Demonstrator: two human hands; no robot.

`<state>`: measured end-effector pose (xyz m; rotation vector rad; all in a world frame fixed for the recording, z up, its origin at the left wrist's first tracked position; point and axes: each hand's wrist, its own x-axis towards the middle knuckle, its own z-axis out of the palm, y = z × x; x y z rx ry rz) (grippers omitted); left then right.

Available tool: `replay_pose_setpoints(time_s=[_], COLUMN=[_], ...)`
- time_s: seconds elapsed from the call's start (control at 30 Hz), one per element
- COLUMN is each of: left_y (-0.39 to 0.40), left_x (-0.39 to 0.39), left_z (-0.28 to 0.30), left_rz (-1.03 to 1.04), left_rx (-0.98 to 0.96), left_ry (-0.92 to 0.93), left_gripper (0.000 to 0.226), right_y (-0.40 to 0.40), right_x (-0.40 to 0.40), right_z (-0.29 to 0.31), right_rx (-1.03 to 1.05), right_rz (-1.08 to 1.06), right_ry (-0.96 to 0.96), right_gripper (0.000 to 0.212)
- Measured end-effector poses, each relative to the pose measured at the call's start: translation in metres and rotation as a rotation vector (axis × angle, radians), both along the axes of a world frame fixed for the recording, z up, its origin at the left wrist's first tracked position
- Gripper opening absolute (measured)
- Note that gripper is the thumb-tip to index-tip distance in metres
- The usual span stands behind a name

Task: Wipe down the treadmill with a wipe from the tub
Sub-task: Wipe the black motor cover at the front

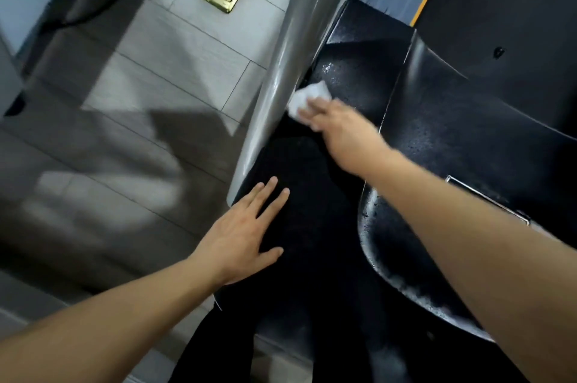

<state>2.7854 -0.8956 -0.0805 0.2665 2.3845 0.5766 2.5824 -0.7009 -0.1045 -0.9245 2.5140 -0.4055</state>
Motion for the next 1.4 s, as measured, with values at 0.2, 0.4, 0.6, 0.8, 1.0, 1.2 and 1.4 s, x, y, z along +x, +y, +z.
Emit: replay_pose_setpoints(time_s=[0.2, 0.4, 0.6, 0.8, 1.0, 1.2, 1.4], left_y=[-0.001, -0.002, -0.003, -0.004, -0.038, -0.046, -0.041], left_x=[-0.017, -0.033, -0.040, -0.046, -0.071, -0.126, -0.146], left_z=[0.008, 0.018, 0.021, 0.023, 0.022, 0.038, 0.035], left_rz=[-0.076, -0.204, -0.291, -0.346, -0.740, -1.070, -0.925], left_rx=[-0.041, -0.155, -0.229, -0.232, -0.346, -0.373, -0.199], left_ry=[-0.115, -0.207, -0.282, -0.323, -0.148, 0.028, 0.134], left_gripper=[0.099, 0.096, 0.103, 0.106, 0.090, 0.073, 0.073], right_y=[-0.008, -0.011, 0.030, 0.000, -0.062, -0.027, -0.103], right_x=[-0.006, 0.135, 0.051, 0.062, 0.176, 0.136, 0.199], right_z=[0.018, 0.019, 0.023, 0.006, 0.005, 0.012, -0.009], right_rx=[0.199, 0.026, 0.263, 0.244, 0.152, 0.259, 0.266], right_rz=[-0.320, -0.042, -0.434, -0.542, -0.354, -0.852, -0.931], right_ry=[0.035, -0.061, 0.086, 0.110, 0.072, 0.192, 0.321], right_gripper=[0.075, 0.052, 0.067, 0.072, 0.064, 0.063, 0.062])
